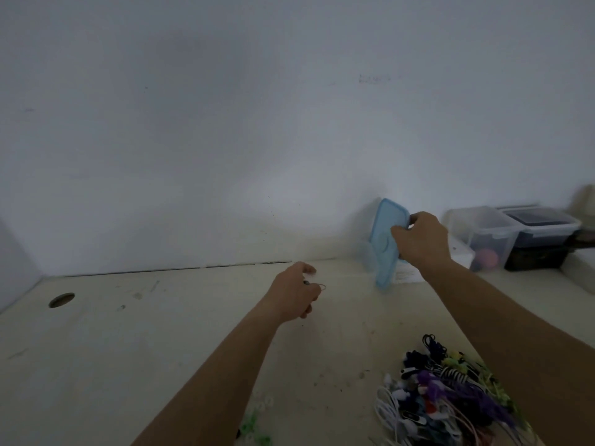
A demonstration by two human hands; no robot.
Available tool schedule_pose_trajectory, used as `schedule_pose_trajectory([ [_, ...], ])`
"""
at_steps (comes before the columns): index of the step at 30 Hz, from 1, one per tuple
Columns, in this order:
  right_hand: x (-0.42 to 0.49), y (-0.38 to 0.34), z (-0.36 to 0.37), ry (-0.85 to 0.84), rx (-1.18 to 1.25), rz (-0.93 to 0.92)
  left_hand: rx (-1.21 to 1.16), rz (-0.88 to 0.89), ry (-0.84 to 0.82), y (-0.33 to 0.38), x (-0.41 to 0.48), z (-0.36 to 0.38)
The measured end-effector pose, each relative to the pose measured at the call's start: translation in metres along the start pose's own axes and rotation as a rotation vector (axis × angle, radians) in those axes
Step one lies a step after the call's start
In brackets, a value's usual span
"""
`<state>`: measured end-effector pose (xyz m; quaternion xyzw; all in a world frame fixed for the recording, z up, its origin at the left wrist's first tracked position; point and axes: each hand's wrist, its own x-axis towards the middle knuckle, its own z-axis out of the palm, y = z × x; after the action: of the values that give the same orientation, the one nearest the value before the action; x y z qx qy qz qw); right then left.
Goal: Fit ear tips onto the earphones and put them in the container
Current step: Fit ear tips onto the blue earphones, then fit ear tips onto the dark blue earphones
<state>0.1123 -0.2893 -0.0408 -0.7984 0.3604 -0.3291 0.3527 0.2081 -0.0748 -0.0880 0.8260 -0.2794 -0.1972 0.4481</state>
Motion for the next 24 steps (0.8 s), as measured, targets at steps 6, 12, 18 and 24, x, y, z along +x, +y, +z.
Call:
schedule_pose_trajectory([
  [6, -0.005, -0.008, -0.010, 0.094, -0.236, -0.141, -0.097, 0.094, 0.030, 0.017, -0.008, -0.012],
  [12, -0.029, -0.035, 0.005, 0.058, -0.029, -0.433, -0.314, 0.000, 0.118, 0.046, 0.023, -0.006],
  [18, -0.035, -0.030, 0.042, -0.203, 0.035, -0.232, -0.195, -0.068, 0.108, 0.066, 0.042, 0.008],
  [24, -0.038, -0.019, 0.035, -0.233, 0.095, -0.189, -0.124, -0.024, 0.116, 0.066, 0.022, 0.002],
])
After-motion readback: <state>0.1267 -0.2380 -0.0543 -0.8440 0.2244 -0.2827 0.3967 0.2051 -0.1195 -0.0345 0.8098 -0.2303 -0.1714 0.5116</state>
